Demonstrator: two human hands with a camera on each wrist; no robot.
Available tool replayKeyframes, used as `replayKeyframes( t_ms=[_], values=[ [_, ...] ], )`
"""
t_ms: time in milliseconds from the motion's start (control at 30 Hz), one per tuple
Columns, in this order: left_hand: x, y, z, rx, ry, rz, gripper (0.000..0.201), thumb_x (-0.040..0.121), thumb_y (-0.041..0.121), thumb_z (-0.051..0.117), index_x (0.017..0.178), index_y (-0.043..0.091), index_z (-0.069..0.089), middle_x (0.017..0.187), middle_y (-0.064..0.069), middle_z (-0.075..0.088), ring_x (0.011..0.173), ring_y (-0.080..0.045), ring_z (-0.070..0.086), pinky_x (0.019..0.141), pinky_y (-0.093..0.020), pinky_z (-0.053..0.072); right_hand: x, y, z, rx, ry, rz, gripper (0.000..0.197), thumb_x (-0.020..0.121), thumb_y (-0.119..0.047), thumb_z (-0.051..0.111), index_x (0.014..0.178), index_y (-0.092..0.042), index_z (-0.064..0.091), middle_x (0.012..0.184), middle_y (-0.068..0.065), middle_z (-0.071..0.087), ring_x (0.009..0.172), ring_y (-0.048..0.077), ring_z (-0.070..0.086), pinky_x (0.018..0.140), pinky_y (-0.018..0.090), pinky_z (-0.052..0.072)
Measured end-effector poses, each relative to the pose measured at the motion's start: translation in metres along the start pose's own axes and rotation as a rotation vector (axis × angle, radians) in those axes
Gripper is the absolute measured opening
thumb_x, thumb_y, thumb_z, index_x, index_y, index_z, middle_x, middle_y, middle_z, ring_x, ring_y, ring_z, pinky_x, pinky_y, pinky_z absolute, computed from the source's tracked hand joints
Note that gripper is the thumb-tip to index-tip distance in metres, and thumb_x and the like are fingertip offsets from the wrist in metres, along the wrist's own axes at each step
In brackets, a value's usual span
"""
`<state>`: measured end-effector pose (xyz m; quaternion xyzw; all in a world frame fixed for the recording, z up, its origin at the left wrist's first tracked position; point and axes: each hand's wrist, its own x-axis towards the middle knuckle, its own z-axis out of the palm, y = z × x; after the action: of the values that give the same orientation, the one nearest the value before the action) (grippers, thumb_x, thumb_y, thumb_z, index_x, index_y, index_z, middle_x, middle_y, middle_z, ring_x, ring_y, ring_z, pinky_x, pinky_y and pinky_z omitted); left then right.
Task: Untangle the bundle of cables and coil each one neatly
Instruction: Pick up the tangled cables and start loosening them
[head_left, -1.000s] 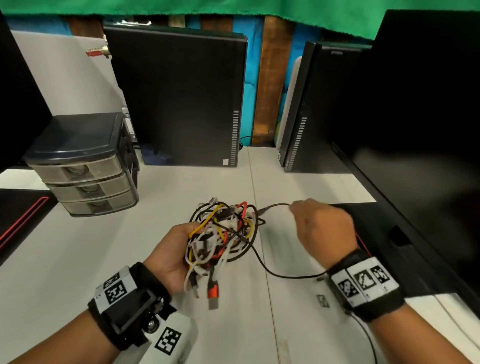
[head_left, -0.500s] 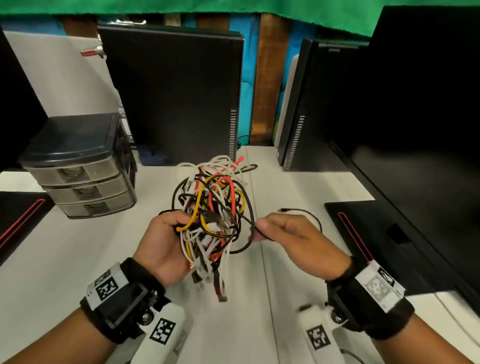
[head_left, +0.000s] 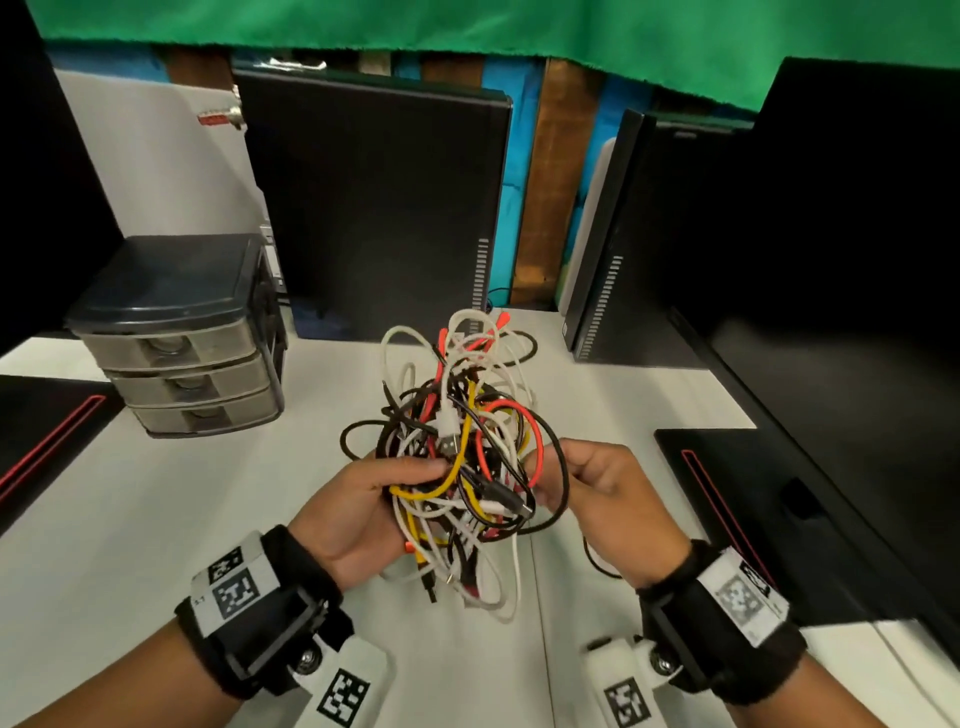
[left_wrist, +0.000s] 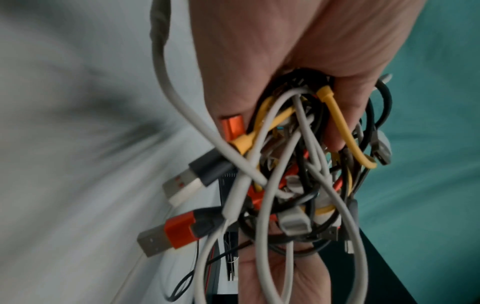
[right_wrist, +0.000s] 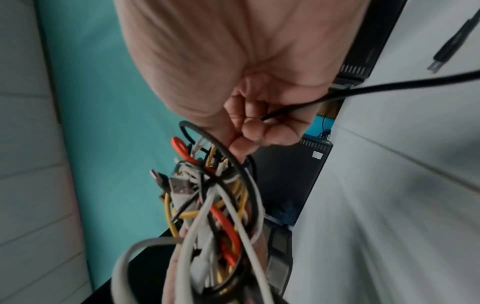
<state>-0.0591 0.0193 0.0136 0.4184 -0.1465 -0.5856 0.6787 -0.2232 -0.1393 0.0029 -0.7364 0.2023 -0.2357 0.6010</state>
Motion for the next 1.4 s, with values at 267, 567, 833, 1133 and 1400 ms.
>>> replayKeyframes(
  t_ms=[267,567,833,1133,1400],
  values=[
    [-0.001,-0.005,0.011,0.045,0.090,0.094,0.055,0.072,-0.001,0.069,0.127,-0.002,0.062,0.129,-0.033,0.059,0.122,-0.055,0.053,0.103,-0.066,0.041,0.002,0.014,-0.003,0.042,-0.010,0.038,0.019,0.082,-0.012,0.068,0.094,-0.001,0.077,0.097,0.023,0.074,0.100,0.049,0.065,0.098,0.060,0.050],
    [-0.002,-0.009,0.012,0.103,0.046,0.007,0.060,0.059,0.003,0.076,0.119,-0.005,0.068,0.125,-0.031,0.063,0.113,-0.048,0.062,0.101,-0.060,0.048,0.000,0.017,-0.001,0.061,0.008,0.046,0.018,0.090,0.012,0.059,0.099,0.006,0.074,0.099,0.030,0.071,0.099,0.056,0.060,0.096,0.064,0.048],
    [0.001,-0.008,0.007,0.109,0.079,0.005,0.053,0.056,0.001,0.072,0.109,-0.006,0.072,0.121,-0.036,0.062,0.096,-0.043,0.067,0.096,-0.059,0.049,0.001,0.007,-0.004,0.011,-0.073,0.019,0.040,0.089,0.013,0.060,0.075,-0.021,0.078,0.073,0.004,0.071,0.069,0.017,0.061,0.070,0.029,0.052],
    [0.003,-0.003,0.003,0.158,0.066,0.085,0.061,0.050,0.005,0.084,0.109,-0.005,0.072,0.120,-0.036,0.062,0.105,-0.049,0.063,0.100,-0.067,0.044,-0.001,-0.024,-0.017,-0.037,0.111,-0.146,0.009,0.090,-0.019,0.068,0.090,-0.015,0.076,0.083,0.007,0.075,0.077,0.020,0.068,0.078,0.036,0.057],
    [0.005,-0.012,0.006,0.365,-0.004,0.211,0.039,0.063,-0.006,0.072,0.101,-0.001,0.074,0.106,-0.030,0.071,0.091,-0.038,0.072,0.081,-0.044,0.061,-0.012,-0.036,-0.004,-0.334,0.216,-0.419,0.009,0.088,-0.018,0.075,0.094,-0.022,0.080,0.086,-0.011,0.070,0.078,0.015,0.064,0.071,0.020,0.049]
  ],
)
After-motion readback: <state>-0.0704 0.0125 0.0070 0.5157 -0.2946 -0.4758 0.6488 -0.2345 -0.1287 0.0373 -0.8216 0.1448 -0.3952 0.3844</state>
